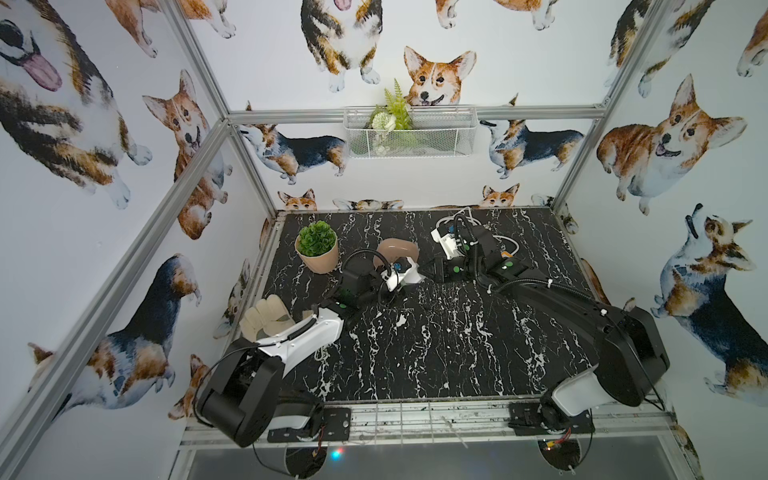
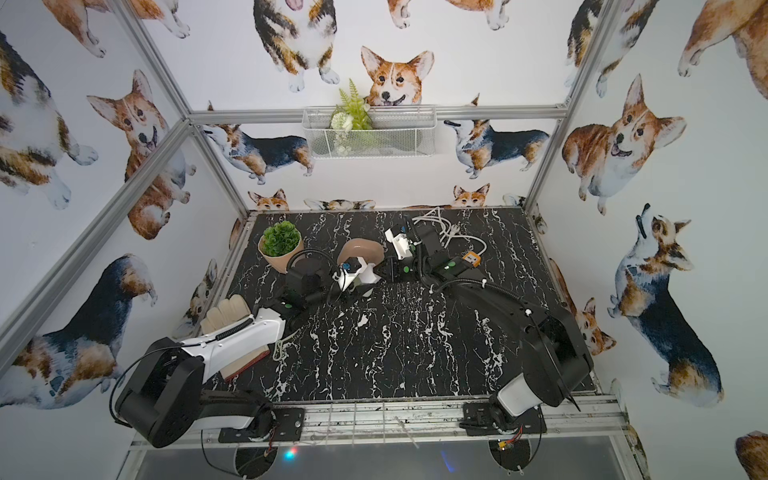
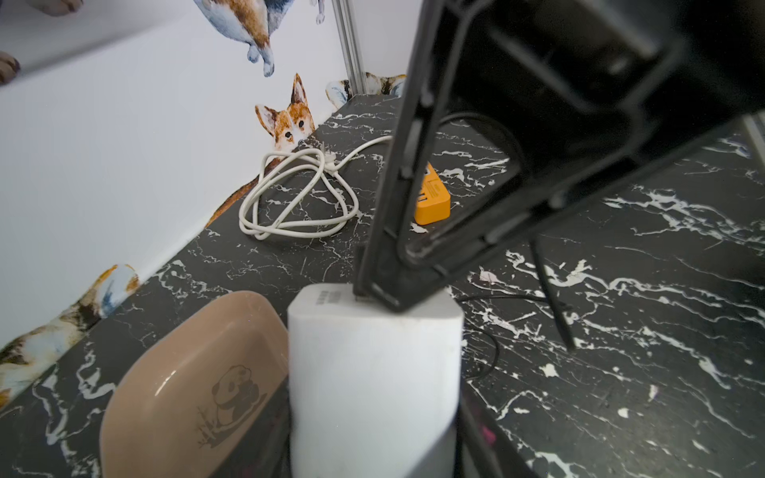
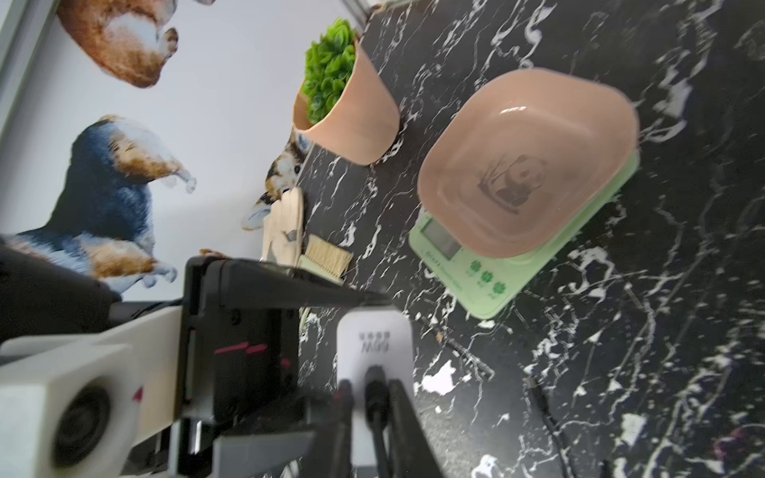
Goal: Charge the electronic scale
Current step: Insert the charging cable into the plug, then insert the plug into the socket.
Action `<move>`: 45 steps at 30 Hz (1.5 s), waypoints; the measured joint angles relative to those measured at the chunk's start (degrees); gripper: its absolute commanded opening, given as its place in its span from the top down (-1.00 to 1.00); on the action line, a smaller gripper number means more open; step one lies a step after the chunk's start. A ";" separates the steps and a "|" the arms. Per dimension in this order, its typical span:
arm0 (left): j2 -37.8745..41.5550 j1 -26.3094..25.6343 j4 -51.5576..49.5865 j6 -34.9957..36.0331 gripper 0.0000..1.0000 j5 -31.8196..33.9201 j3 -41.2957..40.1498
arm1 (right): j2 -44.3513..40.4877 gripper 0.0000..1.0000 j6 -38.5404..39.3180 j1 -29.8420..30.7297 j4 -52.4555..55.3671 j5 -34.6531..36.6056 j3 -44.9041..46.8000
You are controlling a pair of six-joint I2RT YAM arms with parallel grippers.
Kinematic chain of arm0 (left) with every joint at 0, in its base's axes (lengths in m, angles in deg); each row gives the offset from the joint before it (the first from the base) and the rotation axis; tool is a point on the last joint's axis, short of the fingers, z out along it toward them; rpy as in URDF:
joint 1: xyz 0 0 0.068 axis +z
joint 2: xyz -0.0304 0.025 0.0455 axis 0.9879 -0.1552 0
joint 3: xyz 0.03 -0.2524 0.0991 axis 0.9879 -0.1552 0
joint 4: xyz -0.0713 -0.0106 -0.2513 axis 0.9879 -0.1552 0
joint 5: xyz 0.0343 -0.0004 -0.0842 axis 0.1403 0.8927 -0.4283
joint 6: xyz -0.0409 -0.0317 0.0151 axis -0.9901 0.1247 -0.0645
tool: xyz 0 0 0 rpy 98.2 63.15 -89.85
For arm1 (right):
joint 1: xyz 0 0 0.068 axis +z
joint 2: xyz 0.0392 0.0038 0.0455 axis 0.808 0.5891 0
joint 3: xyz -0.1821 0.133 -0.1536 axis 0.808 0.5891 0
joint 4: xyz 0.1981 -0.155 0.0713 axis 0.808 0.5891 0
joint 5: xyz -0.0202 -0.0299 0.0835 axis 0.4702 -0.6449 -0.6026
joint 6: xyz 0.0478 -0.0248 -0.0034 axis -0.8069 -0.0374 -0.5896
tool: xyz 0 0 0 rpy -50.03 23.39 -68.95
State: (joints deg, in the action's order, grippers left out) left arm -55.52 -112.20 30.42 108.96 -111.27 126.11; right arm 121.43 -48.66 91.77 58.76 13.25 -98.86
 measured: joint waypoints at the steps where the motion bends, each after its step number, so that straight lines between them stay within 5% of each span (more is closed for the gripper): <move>1: 0.00 0.00 0.55 0.00 0.65 -0.07 0.00 | -0.46 0.02 0.02 -0.02 0.00 -0.55 0.00; 7: 0.07 -0.02 2.97 0.02 0.64 -0.07 -0.02 | -2.84 -0.23 0.07 -0.50 0.85 -2.75 0.37; 25: 0.00 -0.52 6.49 -0.83 0.65 -1.27 0.83 | -1.16 -0.34 0.57 -1.64 2.89 -1.88 0.35; 45: -1.88 -1.95 6.56 -0.83 0.65 -1.66 2.49 | 0.15 0.15 -1.46 -2.67 1.51 -5.38 -0.37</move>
State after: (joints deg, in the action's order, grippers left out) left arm -57.40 -114.15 36.98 108.13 -112.94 128.60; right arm 121.58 -50.12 89.11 60.27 7.87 -99.23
